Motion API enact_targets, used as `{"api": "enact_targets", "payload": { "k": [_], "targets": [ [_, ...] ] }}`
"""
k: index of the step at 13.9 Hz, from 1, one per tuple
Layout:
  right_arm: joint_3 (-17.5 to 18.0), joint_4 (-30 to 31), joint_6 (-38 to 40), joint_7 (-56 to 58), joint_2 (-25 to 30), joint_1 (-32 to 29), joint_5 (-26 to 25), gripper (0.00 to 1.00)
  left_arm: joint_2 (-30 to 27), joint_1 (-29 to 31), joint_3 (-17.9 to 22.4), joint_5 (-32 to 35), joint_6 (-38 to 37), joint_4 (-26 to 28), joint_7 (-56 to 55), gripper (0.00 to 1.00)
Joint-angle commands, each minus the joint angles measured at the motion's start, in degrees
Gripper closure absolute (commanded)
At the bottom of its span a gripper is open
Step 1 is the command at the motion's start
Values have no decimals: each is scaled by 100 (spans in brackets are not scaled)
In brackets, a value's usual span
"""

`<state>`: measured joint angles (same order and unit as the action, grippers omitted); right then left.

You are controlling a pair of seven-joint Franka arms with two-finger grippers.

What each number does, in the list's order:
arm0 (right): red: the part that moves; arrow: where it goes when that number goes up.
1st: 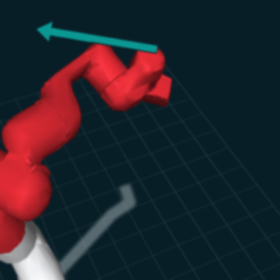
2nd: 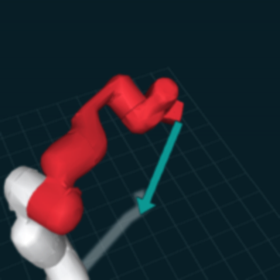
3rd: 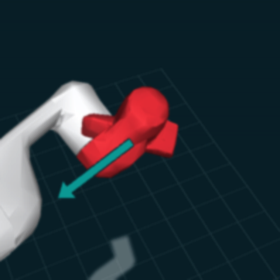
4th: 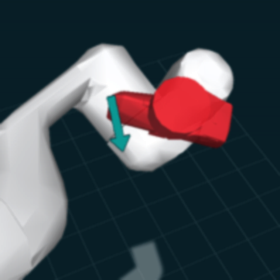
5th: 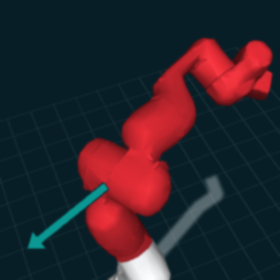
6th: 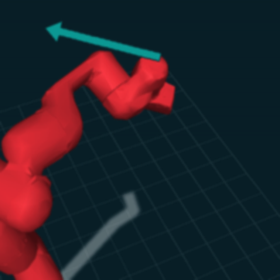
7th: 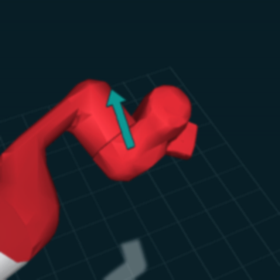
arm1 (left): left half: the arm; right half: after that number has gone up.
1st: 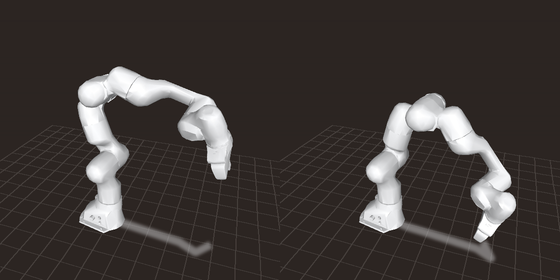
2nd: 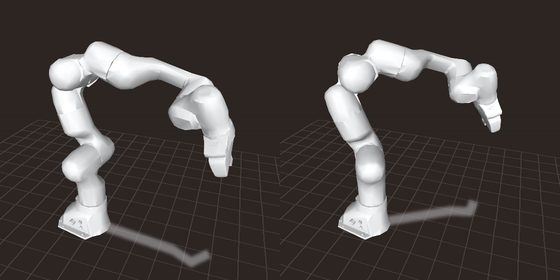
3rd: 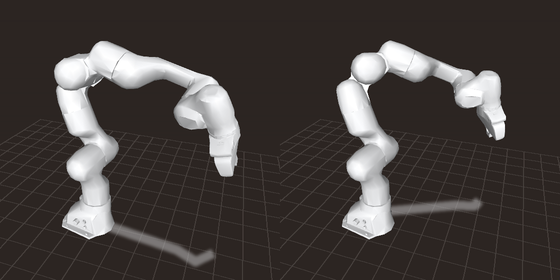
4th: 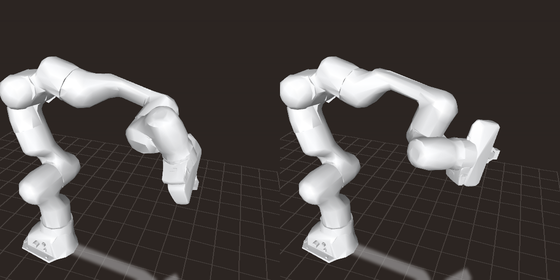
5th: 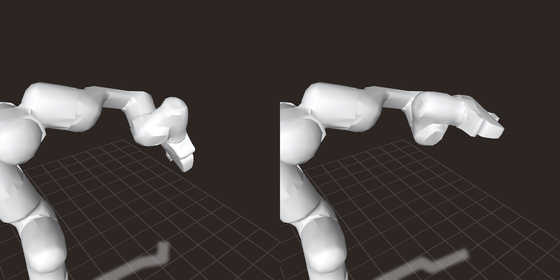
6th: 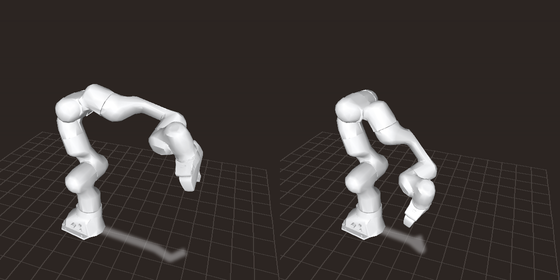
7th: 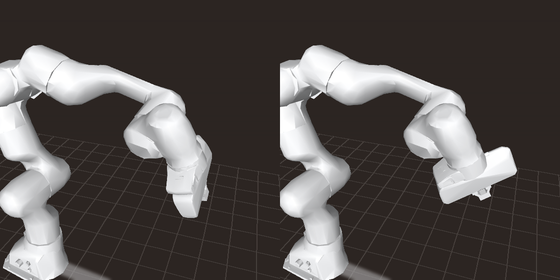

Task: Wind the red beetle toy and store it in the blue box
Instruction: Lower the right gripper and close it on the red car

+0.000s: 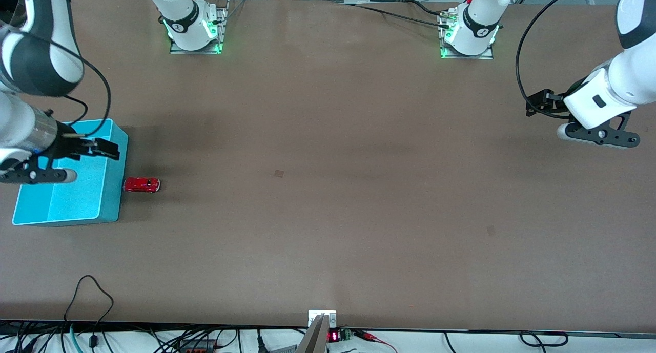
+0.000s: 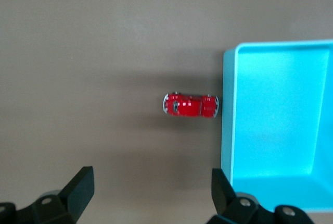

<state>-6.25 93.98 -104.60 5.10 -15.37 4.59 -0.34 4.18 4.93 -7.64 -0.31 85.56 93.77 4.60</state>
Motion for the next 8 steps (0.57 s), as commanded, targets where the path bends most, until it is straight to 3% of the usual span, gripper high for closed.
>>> {"api": "enact_targets", "payload": {
  "k": [1, 3, 5, 8],
  "targets": [
    [-26, -204, -183, 622, -422, -63, 17, 0, -84, -378, 639, -198, 204, -26, -240, 0],
    [-34, -169, -576, 1490, -765, -230, 95, 0, -469, -668, 1070, -163, 800, 420, -573, 0],
    [-35, -29, -842, 2526, -1002, -335, 96, 0, -891, -626, 1054, 3, 1348, 975, -610, 0],
    [-34, 85, -1078, 4283, -1240, -467, 79, 0, -875, -573, 976, 109, 1367, 951, -960, 0]
  ]
}}
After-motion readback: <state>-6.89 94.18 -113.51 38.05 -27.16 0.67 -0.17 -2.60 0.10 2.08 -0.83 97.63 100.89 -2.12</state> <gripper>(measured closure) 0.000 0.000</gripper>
